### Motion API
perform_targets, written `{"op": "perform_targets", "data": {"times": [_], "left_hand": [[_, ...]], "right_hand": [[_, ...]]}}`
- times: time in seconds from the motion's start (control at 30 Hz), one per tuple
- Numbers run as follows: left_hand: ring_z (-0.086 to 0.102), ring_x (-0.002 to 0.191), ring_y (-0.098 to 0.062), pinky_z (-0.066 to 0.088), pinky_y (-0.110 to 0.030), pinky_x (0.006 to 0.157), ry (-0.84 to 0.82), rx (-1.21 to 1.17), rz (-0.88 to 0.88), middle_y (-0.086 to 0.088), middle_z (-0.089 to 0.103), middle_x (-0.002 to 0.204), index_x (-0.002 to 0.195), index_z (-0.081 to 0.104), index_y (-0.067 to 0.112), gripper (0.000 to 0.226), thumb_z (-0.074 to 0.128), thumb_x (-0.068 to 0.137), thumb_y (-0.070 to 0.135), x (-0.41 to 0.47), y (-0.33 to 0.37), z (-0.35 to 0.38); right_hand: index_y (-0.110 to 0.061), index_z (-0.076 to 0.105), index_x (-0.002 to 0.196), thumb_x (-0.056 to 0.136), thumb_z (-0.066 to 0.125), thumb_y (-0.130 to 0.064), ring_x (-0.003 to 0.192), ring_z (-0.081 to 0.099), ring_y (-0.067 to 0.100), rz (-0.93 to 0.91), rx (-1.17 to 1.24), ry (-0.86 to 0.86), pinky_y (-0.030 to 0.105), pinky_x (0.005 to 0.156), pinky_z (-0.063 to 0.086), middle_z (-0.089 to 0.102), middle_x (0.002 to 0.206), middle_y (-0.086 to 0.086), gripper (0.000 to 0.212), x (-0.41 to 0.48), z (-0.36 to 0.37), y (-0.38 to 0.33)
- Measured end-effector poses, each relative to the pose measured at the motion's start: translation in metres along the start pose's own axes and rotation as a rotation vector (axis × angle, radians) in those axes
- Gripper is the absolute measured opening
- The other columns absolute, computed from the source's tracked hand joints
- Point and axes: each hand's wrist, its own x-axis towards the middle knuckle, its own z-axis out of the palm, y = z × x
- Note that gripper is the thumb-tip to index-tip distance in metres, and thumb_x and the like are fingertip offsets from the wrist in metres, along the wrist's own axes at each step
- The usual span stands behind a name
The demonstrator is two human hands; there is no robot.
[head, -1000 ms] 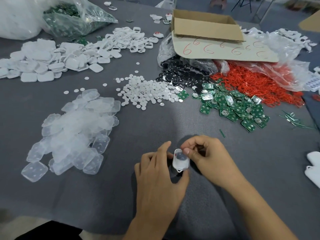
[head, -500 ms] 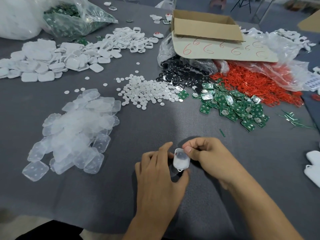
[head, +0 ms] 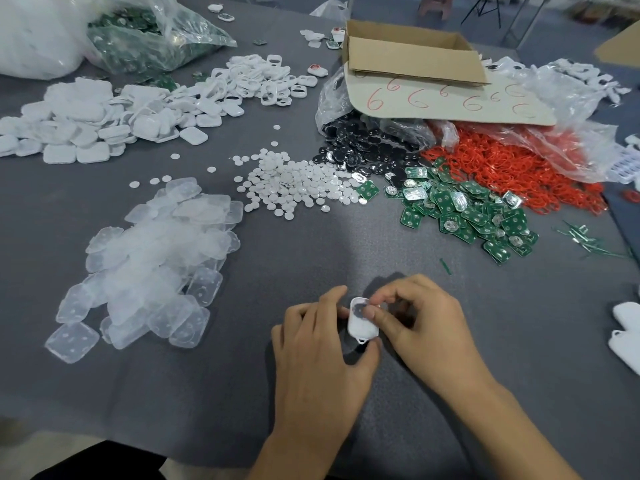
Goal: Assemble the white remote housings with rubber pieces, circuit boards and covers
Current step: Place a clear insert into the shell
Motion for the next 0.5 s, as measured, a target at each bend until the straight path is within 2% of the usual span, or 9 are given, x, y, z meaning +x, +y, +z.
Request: {"op": "perform_targets", "data": {"times": [0.1,0.2,0.4,0.5], "left_hand": [[0.045,0.105,-0.002,0.021,-0.022,0.082,0.018,-0.01,0.003,0.029,0.057,0.101,0.131,0.05,0.039,0.067,0.07,0.07,0.06,0.0001,-0.0004,0.0],[0.043,0.106,0.0,0.022,-0.022,0.082,0.013,-0.013,0.007,0.028,0.058,0.102,0.129,0.049,0.042,0.065,0.075,0.071,0.057,0.0005,0.0001,-0.0004],[0.044,0.108,-0.001,0.026,-0.023,0.083,-0.019,-0.003,0.015,0.03,0.056,0.107,0.124,0.053,0.044,0.056,0.074,0.073,0.055,-0.0009,-0.0015,-0.0025],[0.046,0.109,-0.001,0.03,-0.025,0.085,-0.012,0.01,0.021,0.031,0.058,0.108,0.12,0.056,0.045,0.049,0.069,0.074,0.055,-0.0011,0.0014,-0.0035]], "right_hand": [[-0.039,0.074,0.086,0.076,0.084,-0.028,0.079,0.061,0.005,-0.022,-0.051,-0.026,0.008,0.066,0.041,0.061,0.087,-0.019,0.018,-0.0069,-0.0011,0.004],[-0.037,0.077,0.083,0.074,0.087,-0.021,0.073,0.06,0.002,0.02,-0.021,-0.006,0.007,0.063,0.04,0.062,0.089,-0.021,0.021,-0.0053,0.0028,0.0021],[-0.038,0.079,0.085,0.079,0.081,-0.016,0.071,0.061,0.002,0.057,0.015,-0.058,0.009,0.063,0.042,0.066,0.081,-0.019,0.023,-0.0039,-0.0009,-0.0012],[-0.033,0.073,0.077,0.077,0.08,-0.014,0.06,0.057,0.005,0.111,0.049,-0.053,0.011,0.056,0.042,0.067,0.073,-0.014,0.021,-0.0034,-0.0015,0.0002]]}}
